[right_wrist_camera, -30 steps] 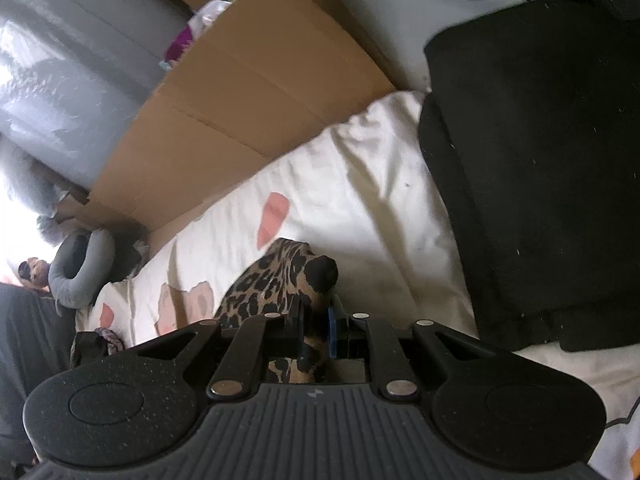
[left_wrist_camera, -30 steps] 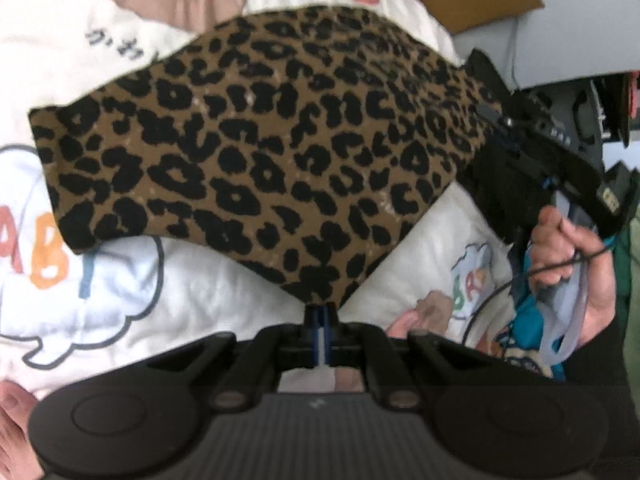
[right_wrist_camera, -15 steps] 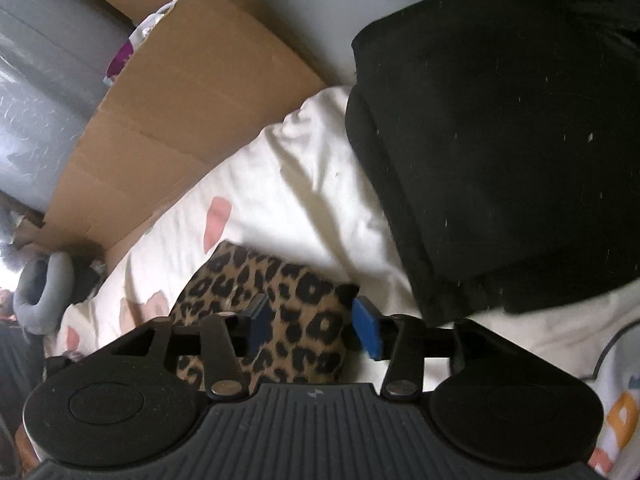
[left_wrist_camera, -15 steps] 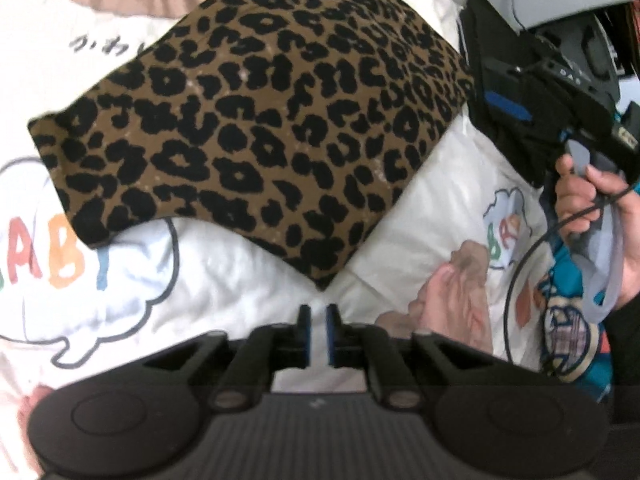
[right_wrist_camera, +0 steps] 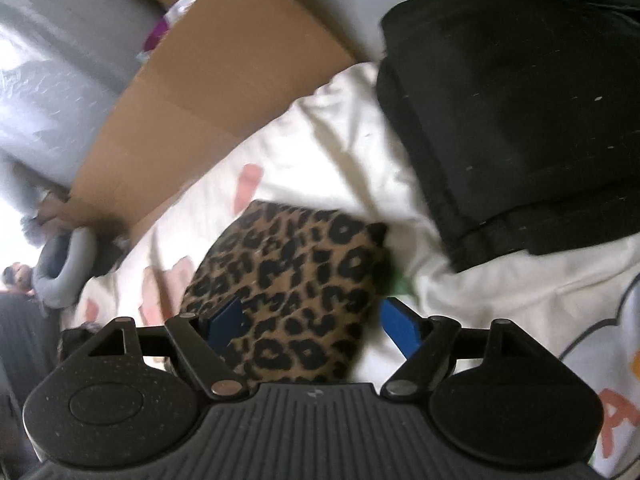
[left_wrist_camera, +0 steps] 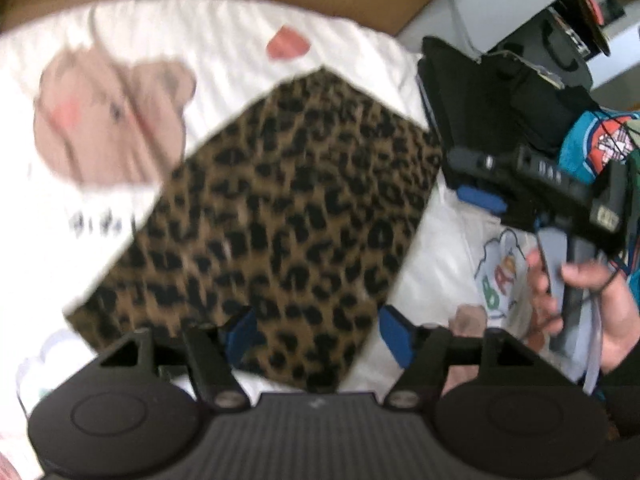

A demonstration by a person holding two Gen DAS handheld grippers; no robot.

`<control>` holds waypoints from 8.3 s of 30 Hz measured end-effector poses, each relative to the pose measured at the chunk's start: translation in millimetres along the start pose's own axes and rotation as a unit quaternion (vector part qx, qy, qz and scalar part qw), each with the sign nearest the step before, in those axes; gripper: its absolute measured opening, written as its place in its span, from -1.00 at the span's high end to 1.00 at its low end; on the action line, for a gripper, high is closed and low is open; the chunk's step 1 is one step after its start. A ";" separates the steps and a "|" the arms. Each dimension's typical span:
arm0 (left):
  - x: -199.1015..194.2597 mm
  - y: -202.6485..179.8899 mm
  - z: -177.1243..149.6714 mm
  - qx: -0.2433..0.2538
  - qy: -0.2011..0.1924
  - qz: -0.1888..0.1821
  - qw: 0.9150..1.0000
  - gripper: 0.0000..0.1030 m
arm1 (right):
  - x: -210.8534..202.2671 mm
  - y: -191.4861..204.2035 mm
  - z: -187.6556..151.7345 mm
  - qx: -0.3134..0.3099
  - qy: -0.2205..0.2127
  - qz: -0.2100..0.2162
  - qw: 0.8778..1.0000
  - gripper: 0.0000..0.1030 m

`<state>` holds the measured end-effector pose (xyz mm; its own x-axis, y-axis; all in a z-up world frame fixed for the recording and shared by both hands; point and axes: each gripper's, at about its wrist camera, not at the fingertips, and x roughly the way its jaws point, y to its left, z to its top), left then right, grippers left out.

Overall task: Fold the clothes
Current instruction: 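Open both tools and press them onto the folded skirt, then grasp the folded leopard-print skirt with both tools, then lift the folded skirt with both tools and carry it toward the black clothes pile, then lower the folded skirt onto the black clothes pile with both tools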

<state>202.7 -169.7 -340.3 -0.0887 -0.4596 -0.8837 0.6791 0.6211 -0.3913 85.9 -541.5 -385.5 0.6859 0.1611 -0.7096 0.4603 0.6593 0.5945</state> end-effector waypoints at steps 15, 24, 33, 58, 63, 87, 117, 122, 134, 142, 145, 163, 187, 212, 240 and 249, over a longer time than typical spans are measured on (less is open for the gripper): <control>-1.7 28.4 70.2 0.031 -0.076 0.040 0.996 -0.66 | 10.9 3.9 -11.8 -0.016 0.025 0.019 0.999 -0.60; 34.7 44.5 79.7 0.046 -0.106 0.029 0.993 -0.66 | 25.5 4.0 -25.5 -0.025 0.039 0.031 0.998 -0.59; 77.2 37.5 101.0 0.080 -0.074 -0.036 0.993 -0.58 | 33.8 -19.1 -31.7 0.067 0.038 0.054 0.996 -0.45; 111.8 54.4 138.0 0.039 -0.013 -0.106 0.993 0.17 | 46.3 -27.0 -34.0 0.122 0.048 0.093 0.987 0.77; 123.9 52.1 139.9 0.044 0.004 -0.114 0.993 -0.25 | 50.1 -34.7 -34.4 0.139 0.044 0.094 0.985 0.48; 100.6 30.9 140.7 0.071 -0.008 -0.137 0.988 0.44 | 57.2 -19.1 -16.9 0.127 0.016 0.085 0.988 0.86; -135.7 -61.4 107.0 -0.007 -0.220 -0.109 0.969 0.51 | -109.9 131.2 75.1 -0.075 -0.076 0.129 0.986 0.87; -173.0 -97.1 100.4 -0.012 -0.247 -0.108 0.963 0.51 | -160.7 152.3 87.6 -0.098 -0.088 0.135 0.982 0.87; -241.8 -177.0 78.6 -0.018 -0.289 -0.106 0.951 0.51 | -273.8 179.9 111.8 -0.154 -0.118 0.128 0.973 0.87; -247.1 -209.6 75.2 -0.009 -0.305 -0.130 0.944 0.51 | -335.2 179.4 125.4 -0.185 -0.137 0.118 0.966 0.87; -239.3 -218.0 77.7 0.000 -0.300 -0.141 0.943 0.51 | -347.5 172.3 129.3 -0.186 -0.140 0.109 0.966 0.87; -166.6 -243.8 77.3 0.040 -0.266 -0.188 0.945 0.51 | -358.4 115.6 142.9 -0.201 -0.161 0.048 0.965 0.87; 18.8 -224.7 102.8 0.006 -0.183 -0.218 0.959 0.51 | -245.8 -12.0 157.9 -0.163 -0.100 -0.051 0.980 0.87; 132.6 -181.3 187.4 -0.009 -0.148 -0.191 0.970 0.54 | -104.5 -59.4 219.2 -0.173 -0.089 -0.112 0.974 0.84; 204.8 -148.9 232.4 -0.038 -0.098 -0.173 0.979 0.34 | -22.7 -105.8 231.2 -0.152 -0.104 -0.181 0.966 0.90; 175.6 -145.7 236.1 0.030 -0.118 -0.122 0.985 -0.01 | -33.2 -109.5 209.9 -0.157 -0.112 -0.203 0.960 0.60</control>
<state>260.2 -490.7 -377.8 -0.0873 -0.7306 -0.6772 0.7010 0.4379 -0.5629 131.0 -773.2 -347.7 0.6067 -0.2943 -0.7385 0.5461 0.8294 0.1181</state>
